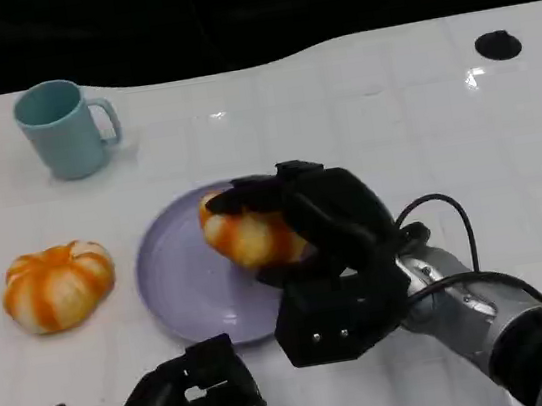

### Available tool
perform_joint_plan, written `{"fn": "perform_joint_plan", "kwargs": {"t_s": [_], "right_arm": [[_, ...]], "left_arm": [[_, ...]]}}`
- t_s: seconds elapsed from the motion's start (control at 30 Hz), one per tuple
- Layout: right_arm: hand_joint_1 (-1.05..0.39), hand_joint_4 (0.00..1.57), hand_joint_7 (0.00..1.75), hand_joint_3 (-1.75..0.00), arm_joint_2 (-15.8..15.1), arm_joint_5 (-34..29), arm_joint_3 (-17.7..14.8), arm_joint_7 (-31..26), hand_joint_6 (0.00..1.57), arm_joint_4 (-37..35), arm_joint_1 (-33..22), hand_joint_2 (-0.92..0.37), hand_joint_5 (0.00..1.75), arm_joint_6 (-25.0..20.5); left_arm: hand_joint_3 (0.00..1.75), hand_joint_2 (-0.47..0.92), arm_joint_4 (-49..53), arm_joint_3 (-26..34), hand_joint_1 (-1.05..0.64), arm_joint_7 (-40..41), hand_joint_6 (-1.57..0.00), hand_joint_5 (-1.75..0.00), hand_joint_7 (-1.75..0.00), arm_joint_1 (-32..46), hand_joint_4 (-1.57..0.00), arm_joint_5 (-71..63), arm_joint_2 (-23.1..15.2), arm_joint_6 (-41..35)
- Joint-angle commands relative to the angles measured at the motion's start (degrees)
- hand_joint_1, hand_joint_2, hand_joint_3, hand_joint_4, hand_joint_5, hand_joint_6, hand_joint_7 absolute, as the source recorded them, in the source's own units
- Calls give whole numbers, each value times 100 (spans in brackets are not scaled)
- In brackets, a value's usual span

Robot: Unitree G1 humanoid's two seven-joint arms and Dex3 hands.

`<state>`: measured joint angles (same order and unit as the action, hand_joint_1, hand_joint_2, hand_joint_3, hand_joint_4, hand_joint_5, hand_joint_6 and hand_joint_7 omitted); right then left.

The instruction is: Grasp the bread from the table and place it into the plate.

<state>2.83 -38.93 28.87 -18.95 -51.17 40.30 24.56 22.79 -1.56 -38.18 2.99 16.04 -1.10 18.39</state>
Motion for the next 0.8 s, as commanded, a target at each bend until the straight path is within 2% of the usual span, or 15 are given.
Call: {"fn": "perform_joint_plan", "kwargs": {"t_s": [0.03,0.5,0.8], "right_arm": [[-49,1,1,-12,-137,105,-23,312,34,325,-62,-92,56,-135],[-53,0,0,-11,-413,164,-111,824,30,1218,-467,-92,48,-444],[-50,3,2,-11,-982,290,-319,918,34,2366,-1190,-92,54,-200]], "left_arm": [[69,65,-101,31,-54,32,-77,-175,-141,52,-80,8,-68,-20],[70,64,-72,29,-56,47,-76,-175,-142,42,-79,-32,-80,18],[69,64,-11,41,-55,53,-76,-175,-142,-4,-80,-17,-60,12]]}}
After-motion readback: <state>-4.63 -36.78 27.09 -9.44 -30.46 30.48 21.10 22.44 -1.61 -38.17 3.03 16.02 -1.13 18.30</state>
